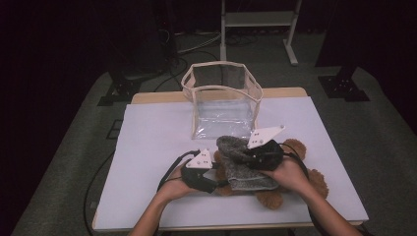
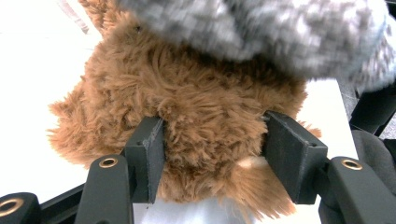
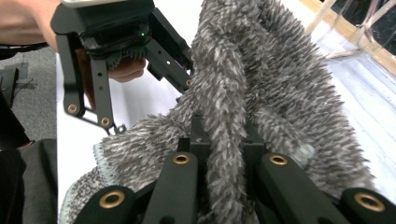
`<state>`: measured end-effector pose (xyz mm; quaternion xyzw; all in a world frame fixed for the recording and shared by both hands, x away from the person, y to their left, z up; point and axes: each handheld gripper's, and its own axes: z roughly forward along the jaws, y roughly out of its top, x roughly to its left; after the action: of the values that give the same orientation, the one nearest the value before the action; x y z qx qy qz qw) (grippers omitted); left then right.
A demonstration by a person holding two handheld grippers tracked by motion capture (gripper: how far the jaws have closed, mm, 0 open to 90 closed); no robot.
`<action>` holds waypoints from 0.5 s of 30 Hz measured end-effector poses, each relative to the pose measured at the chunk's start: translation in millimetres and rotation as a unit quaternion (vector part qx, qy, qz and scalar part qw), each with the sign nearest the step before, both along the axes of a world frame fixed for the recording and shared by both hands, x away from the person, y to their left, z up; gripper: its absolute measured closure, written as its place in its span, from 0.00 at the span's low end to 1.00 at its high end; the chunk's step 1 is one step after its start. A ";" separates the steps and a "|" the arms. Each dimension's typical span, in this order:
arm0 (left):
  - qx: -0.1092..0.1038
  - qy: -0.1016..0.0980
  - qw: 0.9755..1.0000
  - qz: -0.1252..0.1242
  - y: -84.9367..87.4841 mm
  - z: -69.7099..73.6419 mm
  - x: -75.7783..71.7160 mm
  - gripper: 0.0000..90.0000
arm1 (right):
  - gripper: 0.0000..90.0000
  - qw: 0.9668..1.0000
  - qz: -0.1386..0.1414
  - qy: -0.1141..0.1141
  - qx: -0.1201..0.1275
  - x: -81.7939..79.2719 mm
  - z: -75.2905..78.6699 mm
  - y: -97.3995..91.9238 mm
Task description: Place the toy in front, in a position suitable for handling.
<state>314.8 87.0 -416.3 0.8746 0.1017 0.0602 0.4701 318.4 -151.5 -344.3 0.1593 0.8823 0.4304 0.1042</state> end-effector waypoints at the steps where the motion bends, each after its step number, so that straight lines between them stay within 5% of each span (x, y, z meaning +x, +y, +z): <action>1: 0.002 0.000 1.000 0.000 -0.4 -0.2 -0.9 0.45 | 0.90 1.000 -0.002 -0.001 0.001 -0.5 1.7 -3.1; 6: 0.005 0.000 1.000 -0.014 0.4 0.1 -4.6 0.45 | 0.90 1.000 -0.011 0.002 -0.010 6.3 11.9 -12.5; 15: -0.013 -0.004 1.000 0.005 8.6 6.2 -2.6 0.43 | 0.90 0.998 0.035 0.051 -0.017 -2.8 3.5 -16.1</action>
<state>312.3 95.6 -410.1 0.8678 0.1047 0.0647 0.4815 315.5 -167.6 -340.8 0.1481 0.8987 0.4102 0.0464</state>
